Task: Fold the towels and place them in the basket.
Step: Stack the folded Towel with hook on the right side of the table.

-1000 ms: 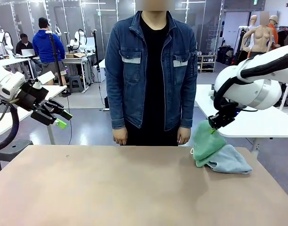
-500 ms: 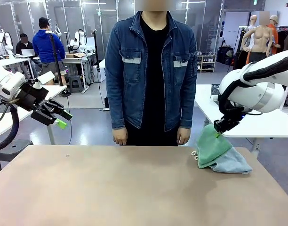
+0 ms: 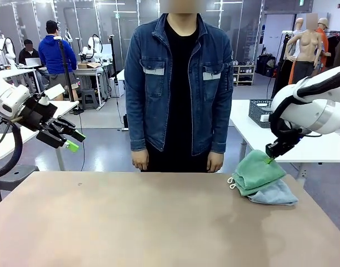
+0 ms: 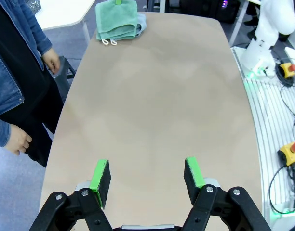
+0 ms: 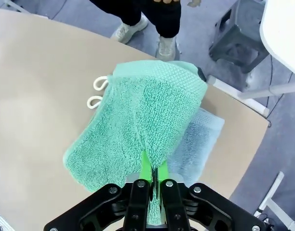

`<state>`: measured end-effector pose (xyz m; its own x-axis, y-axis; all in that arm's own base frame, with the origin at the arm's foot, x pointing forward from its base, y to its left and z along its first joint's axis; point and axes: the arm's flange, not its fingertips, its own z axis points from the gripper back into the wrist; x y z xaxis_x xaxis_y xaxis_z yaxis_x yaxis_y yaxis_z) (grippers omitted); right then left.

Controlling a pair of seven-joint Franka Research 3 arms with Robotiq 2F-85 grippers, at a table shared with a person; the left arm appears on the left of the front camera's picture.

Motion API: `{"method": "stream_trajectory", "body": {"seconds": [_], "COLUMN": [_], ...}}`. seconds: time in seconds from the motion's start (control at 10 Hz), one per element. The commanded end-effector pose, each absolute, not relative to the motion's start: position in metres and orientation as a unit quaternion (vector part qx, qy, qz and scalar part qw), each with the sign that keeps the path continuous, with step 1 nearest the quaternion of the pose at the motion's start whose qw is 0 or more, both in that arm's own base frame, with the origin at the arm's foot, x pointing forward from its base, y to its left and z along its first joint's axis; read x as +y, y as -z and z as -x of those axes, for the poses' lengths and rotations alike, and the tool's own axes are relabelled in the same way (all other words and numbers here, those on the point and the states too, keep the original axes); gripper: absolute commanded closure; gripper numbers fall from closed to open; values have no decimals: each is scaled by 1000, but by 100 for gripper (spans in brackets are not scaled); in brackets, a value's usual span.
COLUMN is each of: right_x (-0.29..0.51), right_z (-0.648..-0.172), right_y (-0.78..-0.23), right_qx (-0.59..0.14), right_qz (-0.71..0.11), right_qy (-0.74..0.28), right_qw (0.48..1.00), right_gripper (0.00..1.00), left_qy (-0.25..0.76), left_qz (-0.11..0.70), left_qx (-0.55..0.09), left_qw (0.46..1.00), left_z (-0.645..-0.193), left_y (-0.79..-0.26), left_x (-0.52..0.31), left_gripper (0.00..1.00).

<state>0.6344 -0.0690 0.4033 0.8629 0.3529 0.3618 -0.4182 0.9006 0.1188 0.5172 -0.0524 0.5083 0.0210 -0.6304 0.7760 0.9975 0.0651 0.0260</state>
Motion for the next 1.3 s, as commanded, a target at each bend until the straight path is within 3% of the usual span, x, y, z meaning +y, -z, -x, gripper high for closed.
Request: {"method": "stream_trajectory", "body": {"seconds": [0.0,0.6,0.7,0.8,0.9,1.0,1.1,1.2], "right_x": [-80,-99,-101,-103,-105,-108,-109,-111], "right_z": [-645,-655,-655,-653,-650,-647,-643,-639], "right_y": [-399,-358,-352,-350,-350,-353,-361,-371], "right_qx": [-169,-124,-106,-100,-98,-99,-107,-112], "right_qz": [-102,-86,-79,-78,-75,-72,-77,-73], "right_qy": [-217,-207,-203,-199,-197,-193,-192,-190], "right_qw": [956,967,970,972,973,974,973,973], "right_gripper": [95,95,90,75,71,55,51,35], "left_qy": [623,623,623,623,623,623,623,623], "left_qz": [282,282,282,282,282,282,282,282], "left_qx": [-322,-322,-322,-322,-322,-322,-322,-322], "left_qw": [655,655,655,655,655,655,655,655], "left_z": [-516,-516,-516,-516,-516,-516,-516,-516], "left_y": [-510,-510,-510,-510,-510,-510,-510,-510], "left_x": [-53,-53,-53,-53,-53,-53,-53,-53], "left_gripper": [22,22,22,22,22,22,22,22]}}
